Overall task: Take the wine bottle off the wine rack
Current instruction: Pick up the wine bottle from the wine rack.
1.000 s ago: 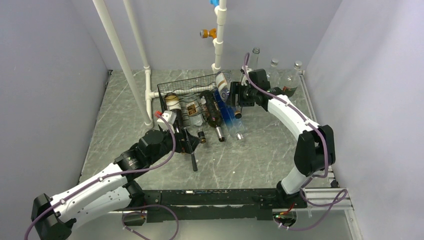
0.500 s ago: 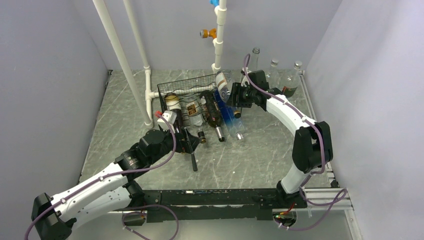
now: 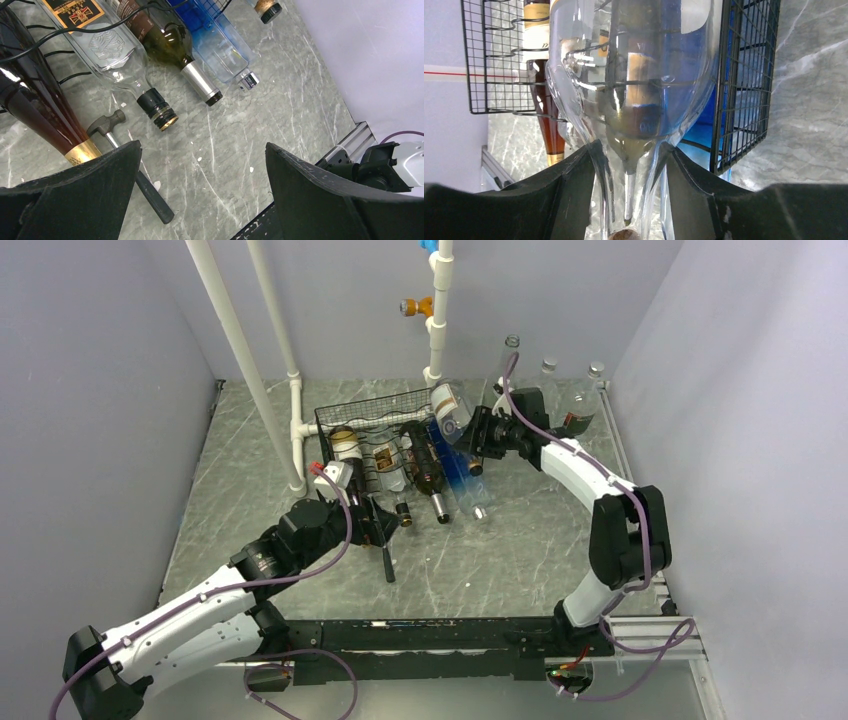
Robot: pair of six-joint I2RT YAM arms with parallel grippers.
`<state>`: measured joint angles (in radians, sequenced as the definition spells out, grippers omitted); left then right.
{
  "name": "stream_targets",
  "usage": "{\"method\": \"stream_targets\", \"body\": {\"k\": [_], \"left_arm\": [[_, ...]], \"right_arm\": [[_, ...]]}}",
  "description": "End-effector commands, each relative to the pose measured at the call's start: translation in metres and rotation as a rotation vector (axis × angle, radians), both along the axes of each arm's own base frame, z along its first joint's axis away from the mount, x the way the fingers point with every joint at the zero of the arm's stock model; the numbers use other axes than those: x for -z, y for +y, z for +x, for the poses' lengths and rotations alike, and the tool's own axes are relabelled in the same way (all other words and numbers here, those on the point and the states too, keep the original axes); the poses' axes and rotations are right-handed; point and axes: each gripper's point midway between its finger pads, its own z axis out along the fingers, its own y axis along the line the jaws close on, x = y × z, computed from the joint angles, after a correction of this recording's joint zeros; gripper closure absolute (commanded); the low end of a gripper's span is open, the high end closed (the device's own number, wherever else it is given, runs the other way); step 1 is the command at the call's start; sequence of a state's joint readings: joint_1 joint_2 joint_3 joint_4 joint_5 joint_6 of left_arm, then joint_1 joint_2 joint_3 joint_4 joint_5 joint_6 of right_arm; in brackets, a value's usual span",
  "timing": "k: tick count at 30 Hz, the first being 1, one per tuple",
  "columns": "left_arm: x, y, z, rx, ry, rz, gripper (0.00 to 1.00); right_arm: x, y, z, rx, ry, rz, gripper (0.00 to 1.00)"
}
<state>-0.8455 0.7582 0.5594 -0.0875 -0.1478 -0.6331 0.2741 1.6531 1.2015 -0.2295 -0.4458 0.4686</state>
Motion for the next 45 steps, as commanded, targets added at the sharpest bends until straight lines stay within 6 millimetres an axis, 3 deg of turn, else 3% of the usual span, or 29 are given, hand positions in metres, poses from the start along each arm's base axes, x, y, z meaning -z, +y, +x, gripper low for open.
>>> {"method": "stream_targets", "body": {"k": [1, 15, 45], "left_arm": [[-0.011, -0.002, 0.004, -0.013, -0.02, -0.036, 0.01], [-0.015, -0.006, 0.003, 0.001, -0.018, -0.056, 0.01], [-0.021, -0.007, 0.001, 0.016, -0.031, -0.073, 0.01]], "right_arm": [[-0.032, 0.002, -0.007, -0.016, -0.065, 0.105, 1.0], [-0.073, 0.001, -0.025, -0.066, -0.144, 0.304, 1.0], [-0.118, -0.006, -0.066, -0.165, -0.245, 0.495, 1.0]]}}
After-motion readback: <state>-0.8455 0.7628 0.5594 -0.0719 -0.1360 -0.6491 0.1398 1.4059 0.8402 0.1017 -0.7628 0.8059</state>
